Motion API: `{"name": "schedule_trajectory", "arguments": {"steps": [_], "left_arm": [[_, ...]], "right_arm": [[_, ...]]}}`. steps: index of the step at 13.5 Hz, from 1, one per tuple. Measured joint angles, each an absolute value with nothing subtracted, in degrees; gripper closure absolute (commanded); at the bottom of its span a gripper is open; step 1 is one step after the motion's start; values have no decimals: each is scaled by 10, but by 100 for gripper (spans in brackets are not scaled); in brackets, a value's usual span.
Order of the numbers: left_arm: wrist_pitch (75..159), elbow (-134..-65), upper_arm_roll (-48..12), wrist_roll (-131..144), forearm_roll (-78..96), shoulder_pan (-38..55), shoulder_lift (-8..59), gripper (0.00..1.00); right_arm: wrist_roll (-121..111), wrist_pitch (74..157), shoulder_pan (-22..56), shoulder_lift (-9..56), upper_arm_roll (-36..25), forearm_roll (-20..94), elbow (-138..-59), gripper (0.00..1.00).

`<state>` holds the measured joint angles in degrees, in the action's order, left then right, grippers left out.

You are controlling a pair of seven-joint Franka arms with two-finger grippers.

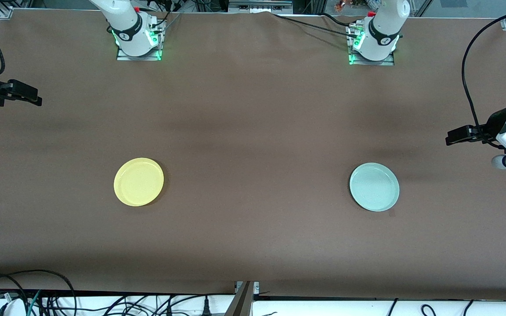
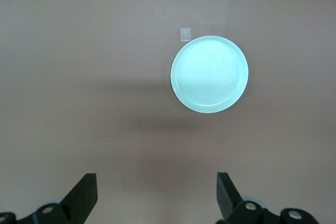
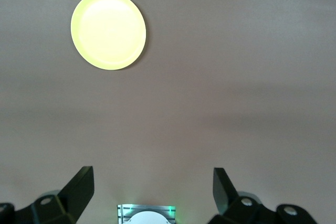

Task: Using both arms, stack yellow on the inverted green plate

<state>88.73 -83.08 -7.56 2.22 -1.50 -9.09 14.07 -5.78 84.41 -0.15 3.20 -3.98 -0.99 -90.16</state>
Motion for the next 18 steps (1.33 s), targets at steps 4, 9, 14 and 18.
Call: {"name": "schedule_trajectory", "arguments": {"steps": [4,9,14,18], "left_arm": [[887,-831,-76,22,-15,-91,141,0],[887,-830,-76,21,-15,-91,141,0],[887,-830,-81,20,-15,-87,141,0],[891,-830,-82,20,-15,-87,157,0]], "right_arm": [[-58,844,-2,32,-40,-10,-902,0],[-58,844,-2,32,-40,-10,-902,0],[-58,844,-2,32,-41,-10,-902,0],[-58,844,-2,32,-41,-10,-901,0]]}}
